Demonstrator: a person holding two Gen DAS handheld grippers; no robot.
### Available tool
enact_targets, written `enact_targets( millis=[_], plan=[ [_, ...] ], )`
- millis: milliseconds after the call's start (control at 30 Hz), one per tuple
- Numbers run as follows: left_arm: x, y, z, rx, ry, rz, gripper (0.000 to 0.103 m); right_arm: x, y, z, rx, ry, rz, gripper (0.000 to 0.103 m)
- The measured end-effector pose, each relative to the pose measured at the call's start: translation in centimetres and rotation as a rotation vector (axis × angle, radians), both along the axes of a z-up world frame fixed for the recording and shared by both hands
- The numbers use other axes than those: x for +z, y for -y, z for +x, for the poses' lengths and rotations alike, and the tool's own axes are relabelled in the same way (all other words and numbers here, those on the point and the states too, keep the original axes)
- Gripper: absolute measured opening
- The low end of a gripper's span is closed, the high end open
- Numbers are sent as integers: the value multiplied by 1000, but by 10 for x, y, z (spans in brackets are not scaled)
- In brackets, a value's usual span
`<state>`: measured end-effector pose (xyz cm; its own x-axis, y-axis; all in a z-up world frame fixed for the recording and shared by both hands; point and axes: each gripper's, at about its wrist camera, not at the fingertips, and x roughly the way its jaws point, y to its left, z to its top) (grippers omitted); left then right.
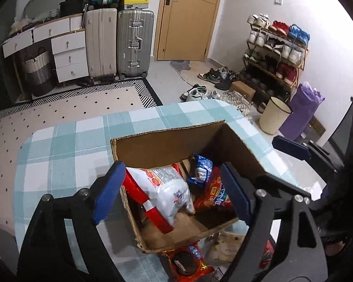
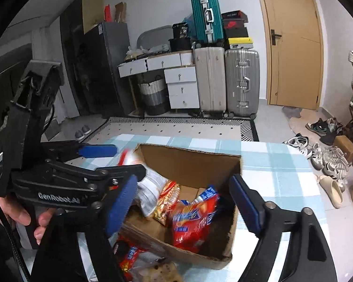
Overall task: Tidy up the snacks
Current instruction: 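Open both grippers to drop the bags into the box, then move both tools back toward the remaining snacks on the table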
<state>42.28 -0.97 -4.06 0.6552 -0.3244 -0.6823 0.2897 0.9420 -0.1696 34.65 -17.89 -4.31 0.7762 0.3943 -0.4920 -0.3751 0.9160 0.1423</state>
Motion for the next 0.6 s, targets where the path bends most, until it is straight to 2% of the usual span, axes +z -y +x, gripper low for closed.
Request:
enact_targets(
  millis=[167,233,600],
  plan=[
    [8,-6,-13,51,40,24,81,7,13,-8,-17,-2,23,86],
    [14,-10,-22,66,56,12,81,11,17,-12,-17,-2,22,86],
    [42,-24,-71,93,69,-1,82,39,21,-59,-39,32,6,88]
  ],
)
